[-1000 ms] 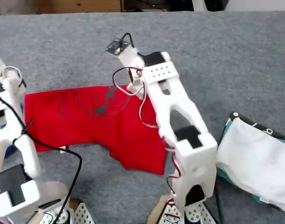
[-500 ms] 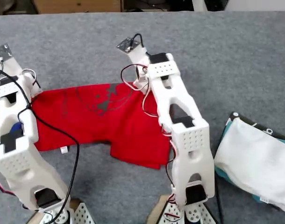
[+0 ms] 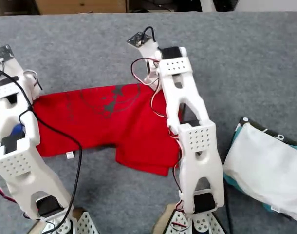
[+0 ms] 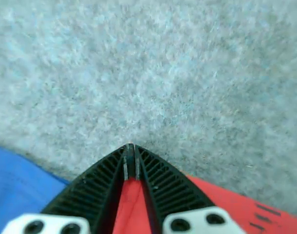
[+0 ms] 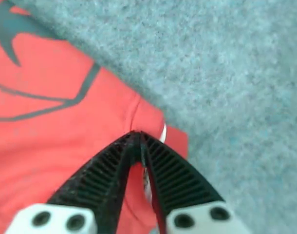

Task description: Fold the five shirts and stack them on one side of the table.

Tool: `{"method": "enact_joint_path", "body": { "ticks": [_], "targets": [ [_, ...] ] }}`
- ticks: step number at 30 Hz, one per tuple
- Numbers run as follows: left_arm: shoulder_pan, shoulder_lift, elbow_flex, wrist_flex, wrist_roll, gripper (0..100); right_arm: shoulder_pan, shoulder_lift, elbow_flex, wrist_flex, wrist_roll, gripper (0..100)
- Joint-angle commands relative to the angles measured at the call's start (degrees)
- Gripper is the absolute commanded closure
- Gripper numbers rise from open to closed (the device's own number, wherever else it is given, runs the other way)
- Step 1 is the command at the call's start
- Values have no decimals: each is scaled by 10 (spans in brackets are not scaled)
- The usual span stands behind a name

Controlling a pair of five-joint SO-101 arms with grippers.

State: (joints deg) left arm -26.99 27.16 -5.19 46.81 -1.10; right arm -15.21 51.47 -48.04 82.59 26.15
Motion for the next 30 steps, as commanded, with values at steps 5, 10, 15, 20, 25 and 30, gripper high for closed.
{"method": "enact_joint_path", "body": {
  "ticks": [5,10,15,20,25,30],
  "targets": [
    [28,-12,-178,185,-49,981,-6,-66,-147,128,3,994],
    [47,-26,-171,239,-76,981,3,-70,-202,195,2,994],
    [35,-103,-29,188,-78,981,36,-67,-167,178,-1,994],
    [31,-169,212,-26,-89,981,51,-18,-126,125,-2,994],
    [16,-160,249,-69,-90,981,61,63,-122,101,-2,994],
    [5,-105,176,7,-90,981,76,95,-122,84,1,994]
  ]
}}
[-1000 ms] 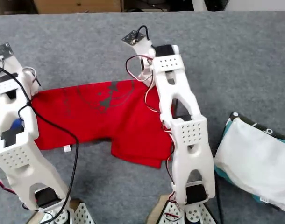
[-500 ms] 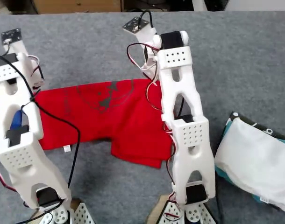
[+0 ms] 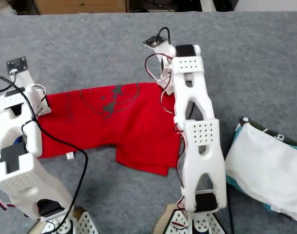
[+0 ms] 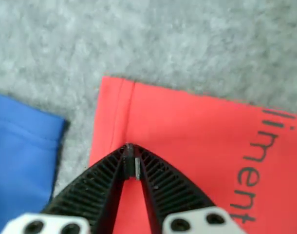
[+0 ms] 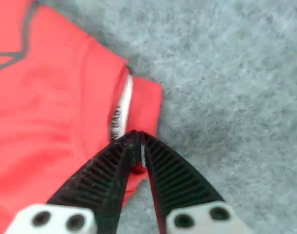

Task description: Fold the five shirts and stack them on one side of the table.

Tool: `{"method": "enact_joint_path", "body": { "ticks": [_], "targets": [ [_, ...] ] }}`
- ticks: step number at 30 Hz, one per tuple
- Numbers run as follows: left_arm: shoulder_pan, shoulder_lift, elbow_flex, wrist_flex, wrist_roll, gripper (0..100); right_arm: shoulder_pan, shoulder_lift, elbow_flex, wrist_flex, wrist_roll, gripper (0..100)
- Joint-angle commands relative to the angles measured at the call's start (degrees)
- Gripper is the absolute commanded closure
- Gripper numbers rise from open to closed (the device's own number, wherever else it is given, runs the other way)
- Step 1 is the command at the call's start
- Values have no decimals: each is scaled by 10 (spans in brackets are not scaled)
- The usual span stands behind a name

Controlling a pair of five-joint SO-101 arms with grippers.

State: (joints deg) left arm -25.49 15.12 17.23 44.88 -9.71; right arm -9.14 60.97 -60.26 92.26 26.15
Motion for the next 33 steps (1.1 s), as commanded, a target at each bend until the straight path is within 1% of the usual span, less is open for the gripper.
{"method": "enact_joint_path", "body": {
  "ticks": [1,5,9,11,13,15,19,22,26,28,30,33],
  "targets": [
    [-13,30,-66,34,-4,981,16,0,0,-12,1,994],
    [-31,61,-131,58,-3,981,15,-24,-20,11,2,994],
    [-32,59,-187,97,-3,981,2,-62,-94,83,4,994],
    [-32,49,-205,114,-3,981,-12,-83,-115,104,21,994],
    [-34,33,-207,124,-3,981,-21,-124,-93,103,26,994],
    [-38,7,-194,124,-3,981,-42,-179,-39,102,44,994],
    [-59,-73,-142,113,-3,981,-93,-323,149,102,91,991],
    [-76,-144,-60,61,-3,981,-129,-435,300,97,114,990],
    [-103,-204,61,-66,3,981,-175,-546,488,55,122,990],
    [-118,-205,99,-142,38,981,-202,-575,574,25,122,989],
    [-135,-192,129,-222,89,981,-233,-590,647,-7,120,989],
    [-159,-151,138,-300,141,980,-285,-602,728,-53,119,989]
  ]
}}
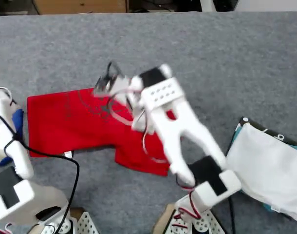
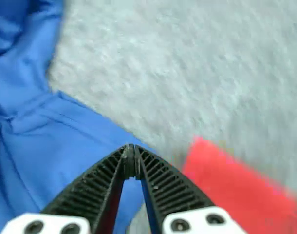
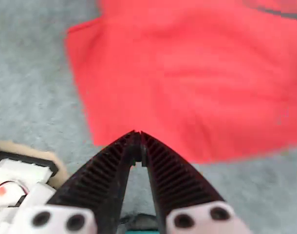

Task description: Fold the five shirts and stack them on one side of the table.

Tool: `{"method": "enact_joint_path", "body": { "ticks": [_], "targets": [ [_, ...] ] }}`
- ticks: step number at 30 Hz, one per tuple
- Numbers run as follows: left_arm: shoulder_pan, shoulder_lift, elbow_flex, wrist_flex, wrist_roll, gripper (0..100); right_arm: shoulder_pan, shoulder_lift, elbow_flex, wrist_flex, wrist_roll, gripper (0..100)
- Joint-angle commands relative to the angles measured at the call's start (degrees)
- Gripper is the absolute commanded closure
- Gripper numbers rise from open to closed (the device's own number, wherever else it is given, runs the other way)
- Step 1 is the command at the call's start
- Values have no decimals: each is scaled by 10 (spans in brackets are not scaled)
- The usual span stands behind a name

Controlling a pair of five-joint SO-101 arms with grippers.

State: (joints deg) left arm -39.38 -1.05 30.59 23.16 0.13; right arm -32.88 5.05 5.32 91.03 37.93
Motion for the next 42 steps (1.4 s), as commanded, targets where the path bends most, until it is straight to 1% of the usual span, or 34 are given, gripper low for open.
{"method": "enact_joint_path", "body": {
  "ticks": [1,5,9,11,15,21,24,29,32,41,42],
  "targets": [
    [-28,25,-6,-91,50,980,-64,-44,93,-55,1,989],
    [-48,73,-60,-75,56,980,-116,-44,140,-86,-5,976],
    [-60,107,-122,-20,56,981,-145,-45,147,-85,-14,857],
    [-62,119,-145,4,56,981,-157,-45,152,-84,-15,856],
    [-72,138,-175,22,56,981,-178,-41,169,-107,-18,896],
    [-80,139,-178,22,56,981,-175,-40,217,-189,-30,903],
    [-80,139,-178,22,56,981,-171,-20,225,-210,-31,904],
    [-80,139,-178,22,56,981,-127,36,223,-251,-29,904],
    [-79,138,-178,22,56,981,-109,55,222,-259,-27,904],
    [-78,138,-175,22,56,981,-108,68,225,-276,-27,906],
    [-78,138,-175,22,56,981,-108,73,224,-276,-27,921]
  ]
}}
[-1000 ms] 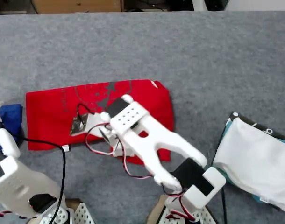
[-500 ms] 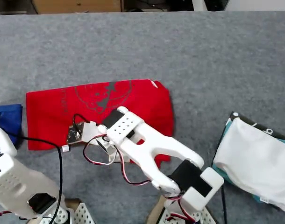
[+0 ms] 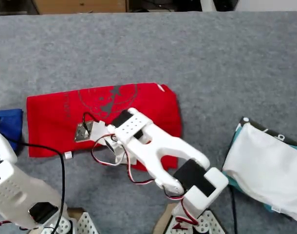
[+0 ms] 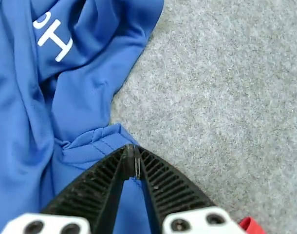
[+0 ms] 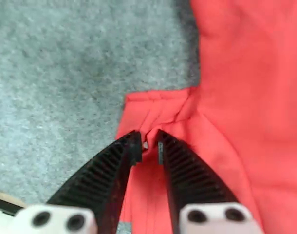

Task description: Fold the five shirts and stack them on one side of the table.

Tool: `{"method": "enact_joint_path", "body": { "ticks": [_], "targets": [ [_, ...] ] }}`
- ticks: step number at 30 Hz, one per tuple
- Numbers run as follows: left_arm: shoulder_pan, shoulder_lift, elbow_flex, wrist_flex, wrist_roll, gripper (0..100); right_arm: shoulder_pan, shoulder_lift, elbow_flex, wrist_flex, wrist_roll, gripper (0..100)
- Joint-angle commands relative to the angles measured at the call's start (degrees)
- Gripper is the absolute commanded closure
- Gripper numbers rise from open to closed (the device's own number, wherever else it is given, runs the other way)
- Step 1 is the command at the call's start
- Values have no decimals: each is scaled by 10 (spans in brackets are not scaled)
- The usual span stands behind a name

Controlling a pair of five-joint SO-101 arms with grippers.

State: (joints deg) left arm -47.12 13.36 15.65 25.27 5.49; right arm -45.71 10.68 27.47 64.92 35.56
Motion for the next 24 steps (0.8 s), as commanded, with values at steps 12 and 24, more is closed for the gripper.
{"method": "enact_joint_path", "body": {
  "ticks": [12,24],
  "targets": [
    [1,-7,-25,1,3,981,21,4,-52,40,-7,994],
    [2,-7,-25,1,3,981,-44,-15,-151,115,-32,994]
  ]
}}
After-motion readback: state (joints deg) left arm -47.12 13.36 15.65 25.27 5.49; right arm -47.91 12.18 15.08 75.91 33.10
